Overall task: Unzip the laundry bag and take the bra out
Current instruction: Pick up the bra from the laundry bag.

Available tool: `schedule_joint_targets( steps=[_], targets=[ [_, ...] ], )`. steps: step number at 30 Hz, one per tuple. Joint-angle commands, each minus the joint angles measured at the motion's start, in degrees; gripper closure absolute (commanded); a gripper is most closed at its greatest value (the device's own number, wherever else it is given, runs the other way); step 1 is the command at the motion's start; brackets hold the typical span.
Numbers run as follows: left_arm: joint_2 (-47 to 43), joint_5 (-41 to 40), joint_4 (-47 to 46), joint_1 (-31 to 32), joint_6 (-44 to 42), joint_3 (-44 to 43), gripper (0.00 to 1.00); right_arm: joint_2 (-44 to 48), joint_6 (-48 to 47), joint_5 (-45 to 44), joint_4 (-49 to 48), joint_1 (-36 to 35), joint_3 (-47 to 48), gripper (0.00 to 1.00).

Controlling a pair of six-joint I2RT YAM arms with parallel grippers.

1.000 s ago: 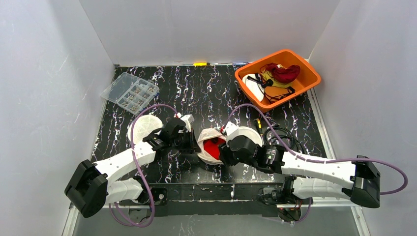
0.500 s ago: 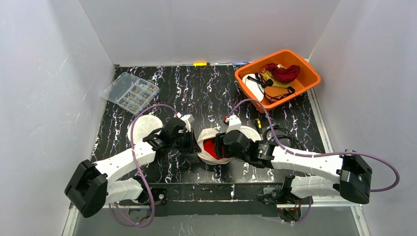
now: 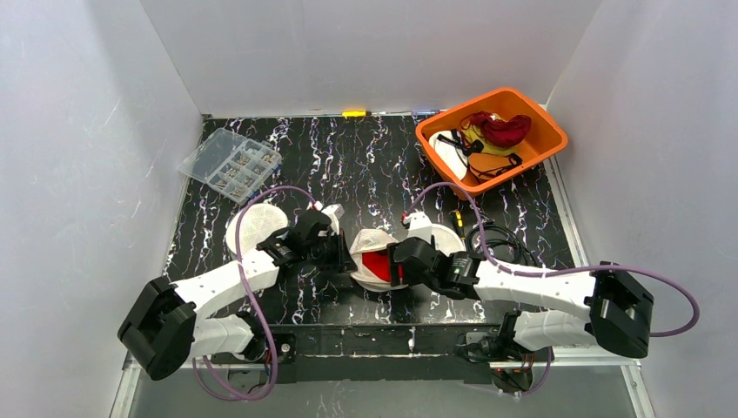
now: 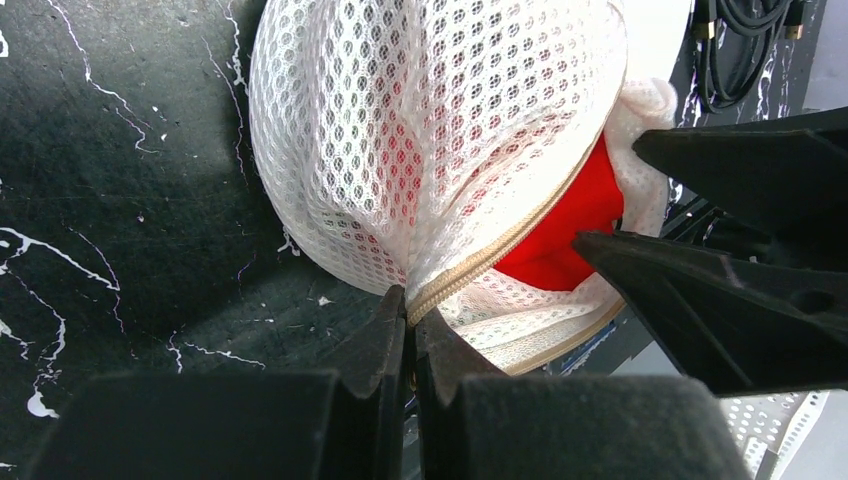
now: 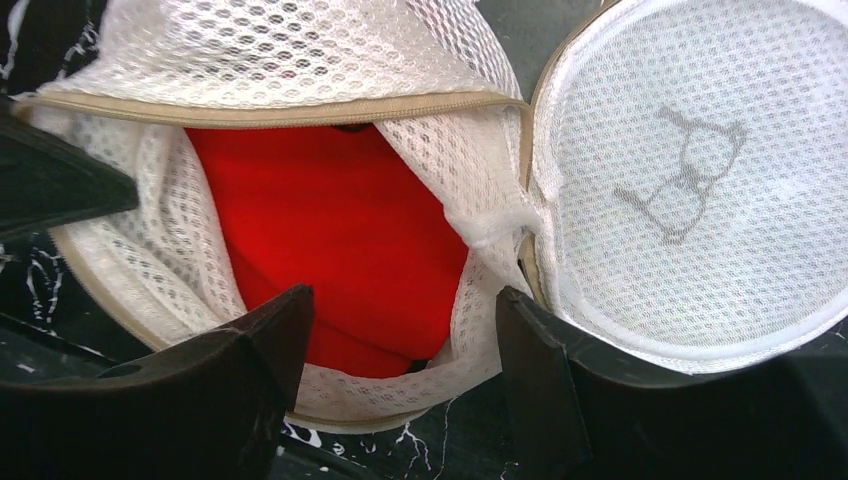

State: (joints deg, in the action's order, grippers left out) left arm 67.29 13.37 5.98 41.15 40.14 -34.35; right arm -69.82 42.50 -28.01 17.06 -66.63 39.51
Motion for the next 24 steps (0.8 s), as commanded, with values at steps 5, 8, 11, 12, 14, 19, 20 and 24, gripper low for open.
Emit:
schedule_joint_targets(
  steps=[5, 8, 11, 12, 14, 19, 20, 24],
  targets=[
    [0.65, 0.43, -0.44, 0.58, 0.28, -0.34, 1.0, 9.55, -5.94, 2.86, -6.55, -0.11, 2.01, 0.24],
    [0.97, 0.52, -0.99, 0.6, 0.73, -0.45, 1.0, 6.0, -7.77, 7.94, -5.52, -0.14, 5.47, 0.25],
    [1.62, 0.77, -1.45, 0.61, 1.2, -0.61, 1.0, 2.13, -7.08, 9.76, -4.97, -0.12, 6.54, 0.28],
    [1.77, 0.85, -1.52, 0.55, 1.44, -0.7, 1.0, 1.0, -6.24, 9.73, -4.75, -0.12, 6.47, 0.28],
    [2.11, 1.05, -1.73, 0.67, 1.76, -0.84, 1.0, -1.3, -4.5, 8.44, -2.88, 0.03, 6.72, 0.29],
    [2.58, 1.5, -2.02, 0.69, 1.98, -0.98, 1.0, -4.14, -0.39, 6.02, 1.11, 1.33, 4.8, 0.27],
    [2.57, 1.5, -2.02, 0.65, 1.96, -0.91, 1.0, -3.8, 0.27, 4.92, 1.6, 1.41, 4.2, 0.27],
    [2.95, 1.51, -2.36, 0.69, 1.96, -0.64, 1.0, -2.13, 1.73, 1.57, 3.72, 1.88, 2.43, 0.24]
  ],
)
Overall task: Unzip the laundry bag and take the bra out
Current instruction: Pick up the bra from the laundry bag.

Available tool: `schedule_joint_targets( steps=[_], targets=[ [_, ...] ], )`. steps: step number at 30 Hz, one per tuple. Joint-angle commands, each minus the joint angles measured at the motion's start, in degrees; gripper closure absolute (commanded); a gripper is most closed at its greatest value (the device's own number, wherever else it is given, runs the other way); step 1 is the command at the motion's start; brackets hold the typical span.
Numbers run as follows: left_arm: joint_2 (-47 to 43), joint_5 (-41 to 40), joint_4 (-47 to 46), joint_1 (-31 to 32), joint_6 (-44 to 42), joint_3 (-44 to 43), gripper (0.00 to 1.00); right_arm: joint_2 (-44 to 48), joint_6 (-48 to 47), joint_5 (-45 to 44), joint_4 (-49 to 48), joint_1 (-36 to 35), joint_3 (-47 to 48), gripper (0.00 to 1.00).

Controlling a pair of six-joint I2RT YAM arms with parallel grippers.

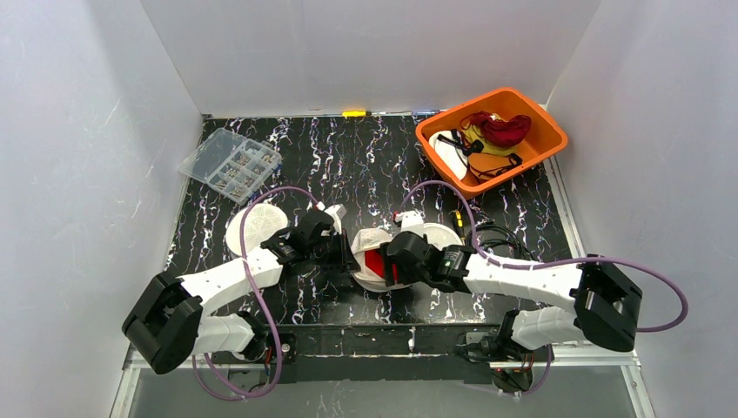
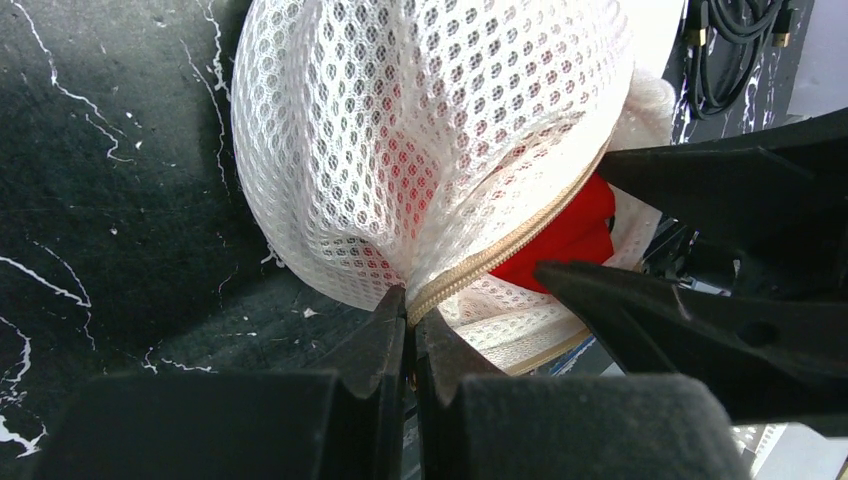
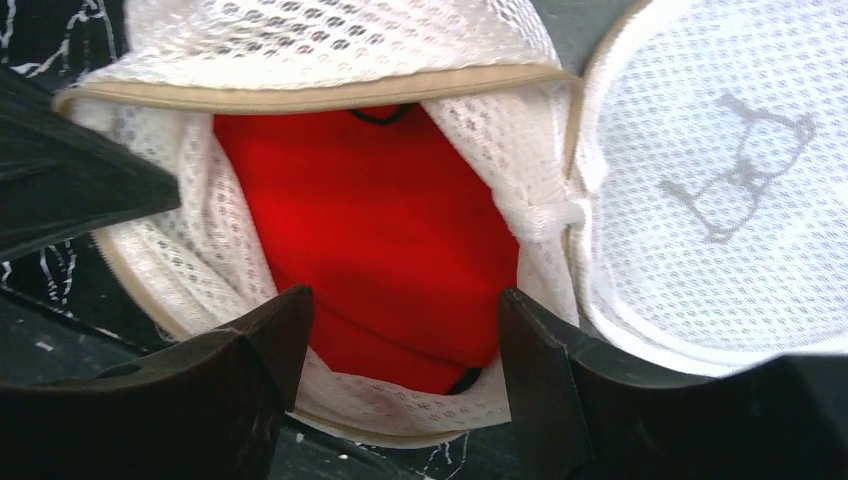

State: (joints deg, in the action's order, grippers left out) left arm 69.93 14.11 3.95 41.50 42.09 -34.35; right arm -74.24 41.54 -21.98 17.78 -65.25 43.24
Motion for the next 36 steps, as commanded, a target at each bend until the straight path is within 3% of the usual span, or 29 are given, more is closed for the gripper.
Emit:
schedule_joint_targets(
  steps=[1, 7, 21, 29, 36],
  targets=[
    [0.43, 0.77, -0.46, 0.34, 0.01, -0.59, 1.0, 2.44, 2.83, -4.52, 3.41, 0.77, -1.58, 0.24],
    [1.43, 0.92, -1.48, 0.33, 0.39, 0.22, 1.0, 2.83, 3.11, -3.76, 3.24, 1.92, -3.87, 0.22],
    [3.97, 2.13, -2.8, 0.87, 0.65, 0.33, 1.0, -0.83, 1.11, 3.77, -7.59, 3.43, -5.72, 0.27],
    [6.38, 2.31, -2.42, 1.04, 0.54, 0.35, 1.0, 3.18, -0.16, 4.78, -12.59, 3.54, -6.81, 0.38],
    [7.42, 2.11, -2.02, 1.21, 0.12, -0.09, 1.0, 9.03, -0.1, 8.59, -18.53, 3.55, -7.83, 0.38]
  ],
)
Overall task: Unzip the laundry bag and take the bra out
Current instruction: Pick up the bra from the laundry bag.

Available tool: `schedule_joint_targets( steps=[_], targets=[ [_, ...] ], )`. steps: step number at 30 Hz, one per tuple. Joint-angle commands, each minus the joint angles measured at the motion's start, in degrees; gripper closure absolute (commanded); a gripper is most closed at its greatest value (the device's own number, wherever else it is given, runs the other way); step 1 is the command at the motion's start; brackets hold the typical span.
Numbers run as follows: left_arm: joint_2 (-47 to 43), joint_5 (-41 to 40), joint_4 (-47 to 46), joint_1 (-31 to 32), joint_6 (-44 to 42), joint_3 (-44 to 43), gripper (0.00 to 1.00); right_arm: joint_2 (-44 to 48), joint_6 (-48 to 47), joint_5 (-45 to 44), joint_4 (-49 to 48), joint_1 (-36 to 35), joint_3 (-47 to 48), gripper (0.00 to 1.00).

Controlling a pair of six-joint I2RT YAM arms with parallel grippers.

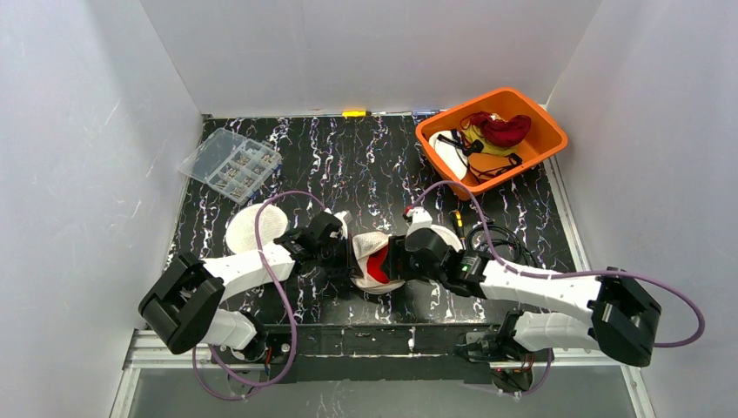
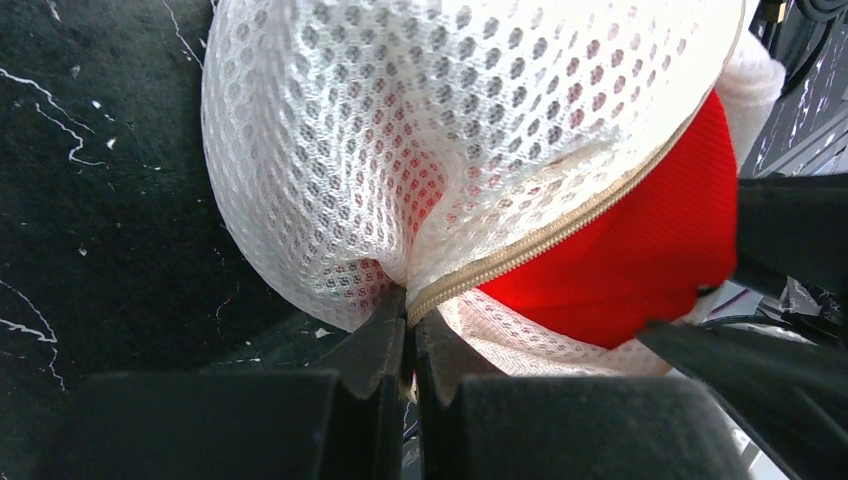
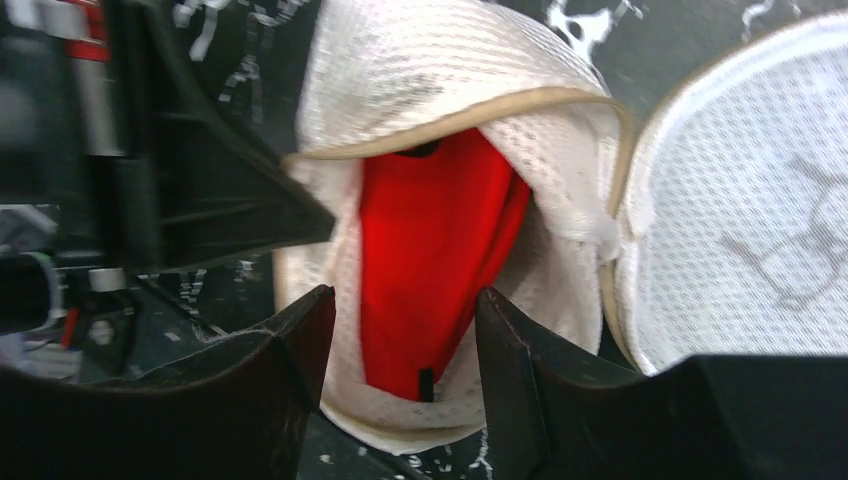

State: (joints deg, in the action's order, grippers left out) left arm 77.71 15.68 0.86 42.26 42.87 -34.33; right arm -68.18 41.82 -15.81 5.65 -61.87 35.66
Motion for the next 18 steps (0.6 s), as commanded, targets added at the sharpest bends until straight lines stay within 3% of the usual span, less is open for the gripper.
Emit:
schedule_joint_targets(
  steps=[1, 6, 10, 18],
  targets=[
    [-0.37, 0.54, 1.14, 0.42, -0.73, -0.2, 1.0, 3.43, -0.35, 3.23, -7.46, 0.17, -0.37, 0.39],
    [-0.75, 0.48, 1.33, 0.54, -0.79, -0.47, 1.0, 2.38, -0.81, 7.73, -10.66, 0.23, 0.09, 0.44],
    [-1.35, 0.24, 1.67, 0.51, -0.81, -0.39, 1.0, 0.22, -0.97, 9.3, -10.82, 0.18, 1.0, 0.41],
    [-2.57, -0.66, 2.08, 0.59, -0.91, 0.35, 1.0, -1.8, 0.97, 2.1, -0.92, 0.19, 3.11, 0.33]
  ],
)
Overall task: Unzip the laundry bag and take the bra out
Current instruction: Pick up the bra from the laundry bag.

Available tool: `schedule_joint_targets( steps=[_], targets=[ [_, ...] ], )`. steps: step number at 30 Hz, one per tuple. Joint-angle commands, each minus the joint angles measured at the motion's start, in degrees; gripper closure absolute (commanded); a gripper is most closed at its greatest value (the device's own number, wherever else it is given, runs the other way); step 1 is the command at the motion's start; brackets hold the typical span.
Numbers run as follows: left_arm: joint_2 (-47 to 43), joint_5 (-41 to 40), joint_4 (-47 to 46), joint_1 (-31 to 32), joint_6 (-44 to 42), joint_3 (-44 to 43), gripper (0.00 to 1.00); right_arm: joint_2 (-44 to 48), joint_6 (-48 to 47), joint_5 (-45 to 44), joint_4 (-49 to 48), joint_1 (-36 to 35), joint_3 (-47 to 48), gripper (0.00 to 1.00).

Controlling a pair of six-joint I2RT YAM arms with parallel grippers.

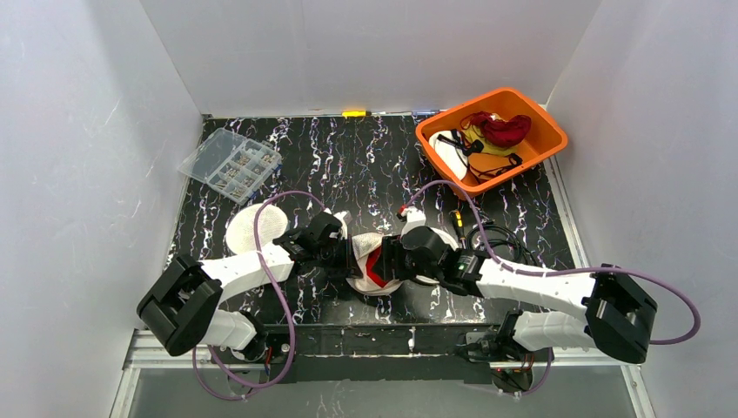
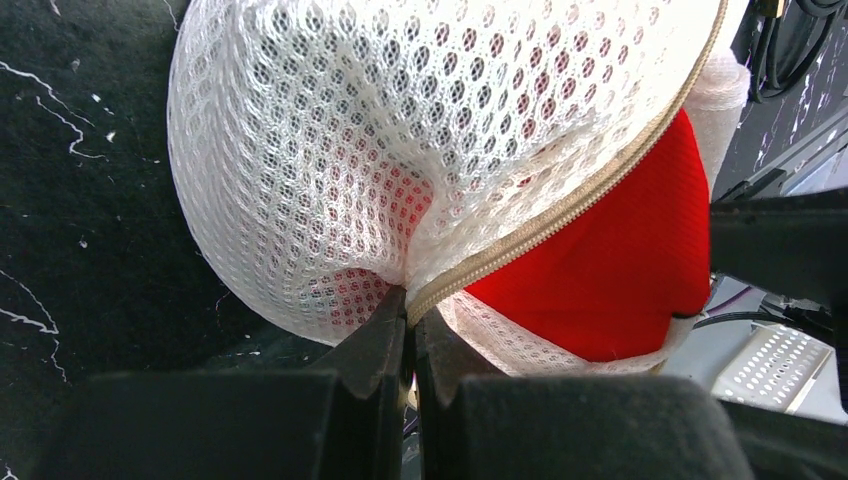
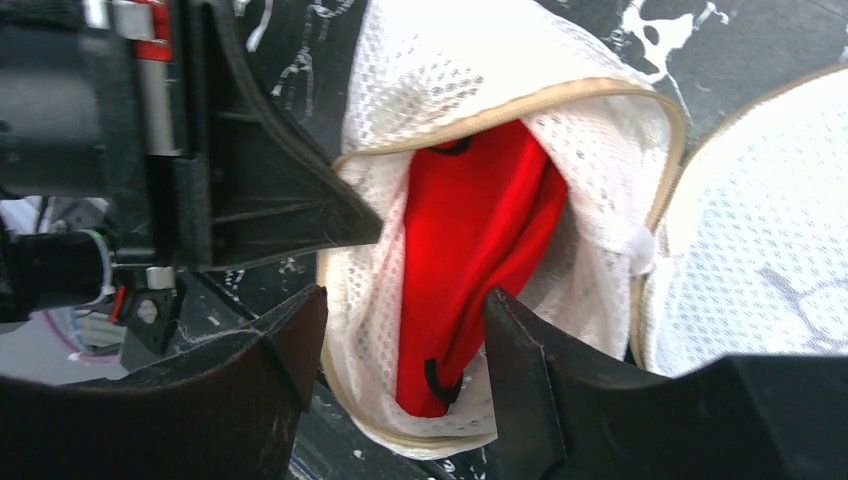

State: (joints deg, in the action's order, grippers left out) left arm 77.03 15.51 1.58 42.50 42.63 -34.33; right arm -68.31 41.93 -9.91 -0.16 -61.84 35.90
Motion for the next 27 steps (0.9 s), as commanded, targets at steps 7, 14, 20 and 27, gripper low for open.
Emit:
schedule_joint_targets(
  steps=[7, 14, 20, 27],
  targets=[
    [-2.52, -0.86, 1.91, 0.37, -0.79, 0.18, 1.0, -3.8, 1.05, -7.57, 9.8, 0.23, 4.57, 0.32],
    [-2.77, -0.95, 2.02, 0.34, -0.84, 0.14, 1.0, -7.7, -0.34, -5.13, 7.99, 0.17, 6.08, 0.41],
    [-3.52, -1.25, 2.81, 0.34, -1.19, -0.25, 1.0, -9.76, -0.54, -4.9, 7.6, 0.21, 7.9, 0.6],
    [-7.07, -3.23, 6.54, 0.25, -2.08, -1.57, 1.0, -3.95, -5.27, -6.99, 6.94, 0.23, 8.07, 0.98]
  ],
)
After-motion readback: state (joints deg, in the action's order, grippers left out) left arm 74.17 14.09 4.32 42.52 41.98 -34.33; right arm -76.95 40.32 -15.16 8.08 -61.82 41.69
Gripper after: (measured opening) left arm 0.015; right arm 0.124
